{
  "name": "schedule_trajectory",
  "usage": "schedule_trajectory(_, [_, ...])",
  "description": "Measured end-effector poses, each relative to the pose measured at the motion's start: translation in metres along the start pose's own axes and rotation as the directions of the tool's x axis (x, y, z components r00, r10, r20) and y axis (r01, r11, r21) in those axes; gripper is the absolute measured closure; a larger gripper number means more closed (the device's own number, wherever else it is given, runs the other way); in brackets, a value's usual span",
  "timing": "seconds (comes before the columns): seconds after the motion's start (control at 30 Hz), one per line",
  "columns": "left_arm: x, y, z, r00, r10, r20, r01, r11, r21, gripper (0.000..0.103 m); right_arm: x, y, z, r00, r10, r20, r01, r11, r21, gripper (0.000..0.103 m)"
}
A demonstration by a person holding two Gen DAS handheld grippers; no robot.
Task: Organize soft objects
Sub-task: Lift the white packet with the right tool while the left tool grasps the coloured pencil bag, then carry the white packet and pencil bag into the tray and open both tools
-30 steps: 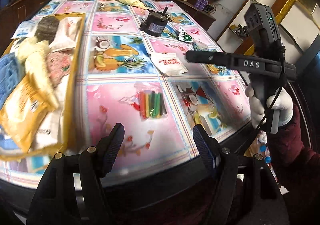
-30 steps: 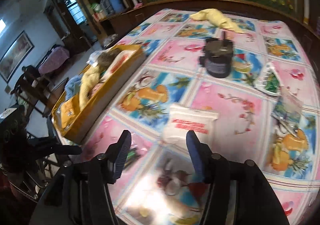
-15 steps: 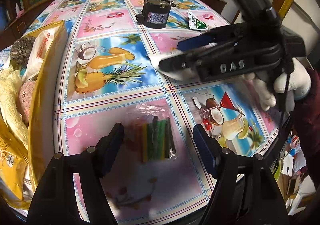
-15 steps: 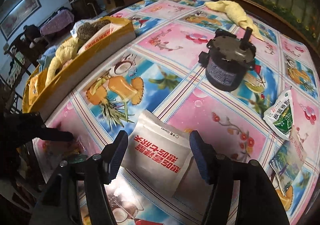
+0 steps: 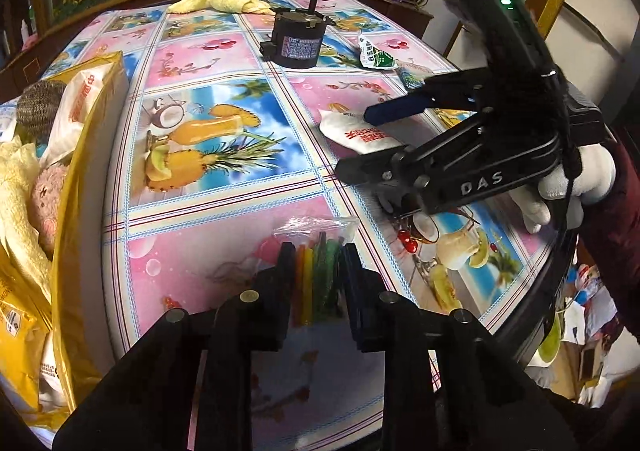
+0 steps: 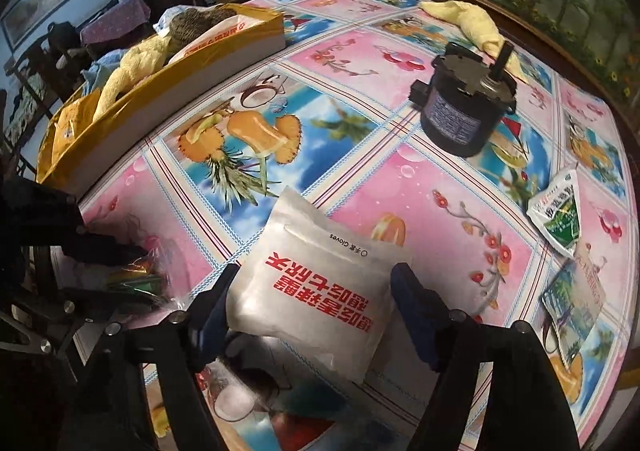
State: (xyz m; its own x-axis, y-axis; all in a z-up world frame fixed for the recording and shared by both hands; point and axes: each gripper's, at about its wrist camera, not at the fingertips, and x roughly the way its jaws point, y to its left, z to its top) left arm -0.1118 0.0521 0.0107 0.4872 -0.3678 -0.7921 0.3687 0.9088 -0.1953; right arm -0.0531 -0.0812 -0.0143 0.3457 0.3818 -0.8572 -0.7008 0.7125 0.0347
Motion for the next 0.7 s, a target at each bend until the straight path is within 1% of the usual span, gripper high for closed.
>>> schedule_trajectory(0.1, [-0.005, 0.003, -0.001, 1.0, -0.005, 0.015, 0.005, 1.0, -0.02, 0.081, -0.011, -0.002, -0.004, 0.999, 0.017, 0.031, -0.019, 0.998, 0.054, 0.049])
schedule_trajectory(0.17, [-0.011, 0.004, -0.002, 1.0, -0.003, 0.031, 0.004, 1.0, -0.029, 0.081, -0.02, -0.004, -0.006, 0.998, 0.022, 0.059, -0.027, 0.996, 0.089, 0.063])
schedule_trajectory(0.23, [-0.02, 0.005, -0.003, 0.999, -0.004, 0.05, 0.005, 0.999, -0.035, 0.081, -0.029, -0.006, -0.01, 0.996, 0.025, 0.085, -0.035, 0.991, 0.126, 0.072])
schedule_trajectory(0.37, [-0.042, 0.008, -0.006, 0.995, -0.003, 0.1, 0.008, 0.999, -0.053, 0.081, -0.043, -0.012, -0.014, 0.991, -0.004, 0.13, -0.021, 0.981, 0.19, 0.086])
schedule_trajectory(0.47, [-0.058, 0.013, -0.007, 0.991, 0.001, 0.136, 0.01, 0.997, -0.076, 0.081, -0.054, -0.015, -0.018, 0.987, -0.034, 0.16, -0.004, 0.973, 0.233, 0.093])
schedule_trajectory(0.5, [-0.063, 0.016, -0.008, 0.989, 0.003, 0.147, 0.009, 0.996, -0.086, 0.081, -0.058, -0.017, -0.019, 0.985, -0.039, 0.168, -0.004, 0.969, 0.248, 0.094])
schedule_trajectory(0.53, [-0.068, 0.019, -0.009, 0.987, 0.006, 0.158, 0.01, 0.995, -0.096, 0.081, -0.059, -0.018, -0.019, 0.984, -0.044, 0.174, -0.003, 0.966, 0.26, 0.097])
schedule_trajectory(0.7, [-0.092, 0.04, -0.016, 0.978, 0.008, 0.206, 0.026, 0.986, -0.164, 0.081, -0.068, -0.018, -0.023, 0.979, -0.046, 0.199, -0.014, 0.957, 0.289, 0.098])
